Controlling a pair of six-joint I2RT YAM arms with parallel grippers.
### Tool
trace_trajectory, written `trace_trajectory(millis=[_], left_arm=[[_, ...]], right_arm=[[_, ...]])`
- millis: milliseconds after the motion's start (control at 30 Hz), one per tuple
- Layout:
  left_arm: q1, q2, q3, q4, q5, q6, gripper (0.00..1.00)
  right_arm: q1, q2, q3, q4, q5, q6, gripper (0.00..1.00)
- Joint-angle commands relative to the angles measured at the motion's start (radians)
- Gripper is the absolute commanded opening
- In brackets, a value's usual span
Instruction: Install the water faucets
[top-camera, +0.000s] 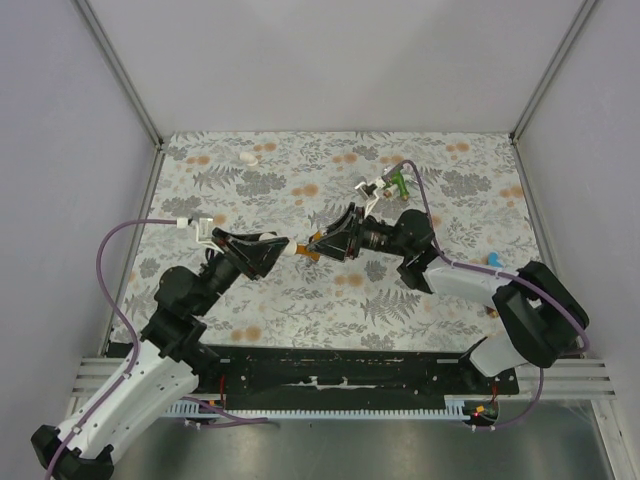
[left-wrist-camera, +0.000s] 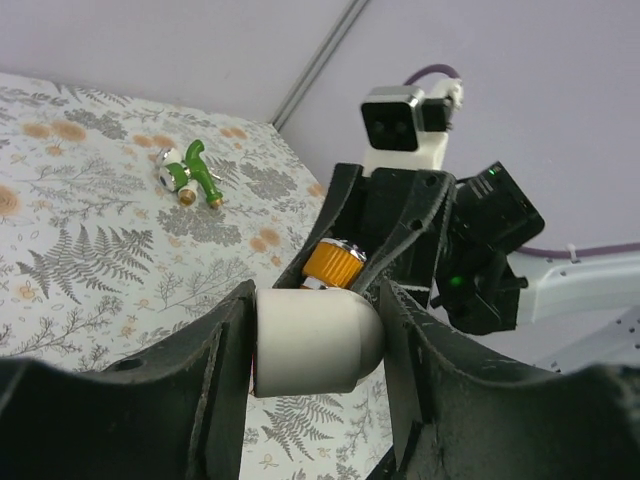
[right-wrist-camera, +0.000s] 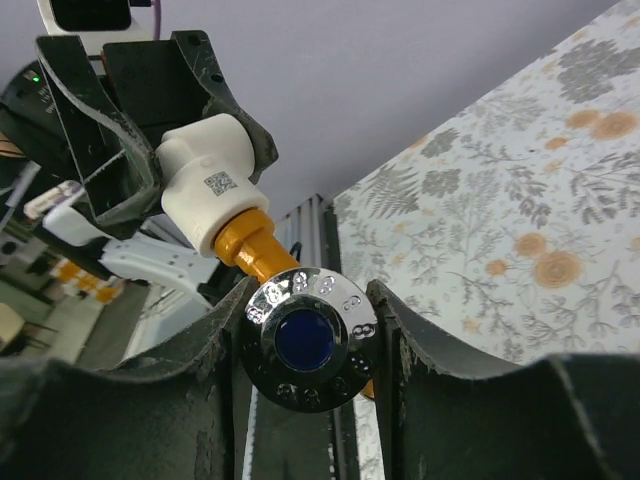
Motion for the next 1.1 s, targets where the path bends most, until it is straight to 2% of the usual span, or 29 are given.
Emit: trace_trajectory(millis=[0,67,167,233,367,467,500,633,800,967,1067], left_arm=[[-0.015,0.023,0.032,0.147,0.244,0.046,0.02],[-0.014,0.043,0.037,0.165,0.296,0.057,0.02],[-0.015,0.078,0.048,0.19,0.382,0.076,0.02],[-0.015,0.098,0.052,0.211,0.43,0.077,0.02],[-0.014,0.115,0.054,0.227,0.459,0.07,0.02],[-0.014,0.106,0.045,0.228,0.419,0.05,0.02],[-0.014,0.101,0.042,0.224,0.392,0.039,0.02],[-0.014,0.084,0.046,0.141,0.271,0.001,0.02],[-0.014,0.052,0.046,0.012,0.064,-0.084,0.02],[-0.014,0.024,0.043,-0.114,-0.127,-0.228,0.02],[-0.014,0.027,0.036,-0.121,-0.158,-0.266,0.02]], right_arm=[[-0.013,0.067,0.085,0.175,-0.157,0.275,0.0],[-0.015,0.075,0.1,0.165,-0.179,0.299,0.0],[-0.02,0.056,0.12,0.026,-0.191,0.251,0.01],[-0.021,0.027,0.123,-0.071,-0.178,0.202,0.1],[-0.036,-0.054,0.135,-0.333,-0.119,0.032,0.5],[-0.044,-0.144,0.155,-0.572,-0.005,-0.153,0.73],[-0.046,-0.18,0.157,-0.641,0.044,-0.206,0.98],[-0.047,-0.324,0.126,-0.749,0.233,-0.359,0.98],[-0.049,-0.456,0.065,-0.798,0.417,-0.451,0.98],[-0.047,-0.52,-0.015,-0.803,0.441,-0.524,0.98],[-0.047,-0.511,-0.029,-0.833,0.45,-0.508,0.98]])
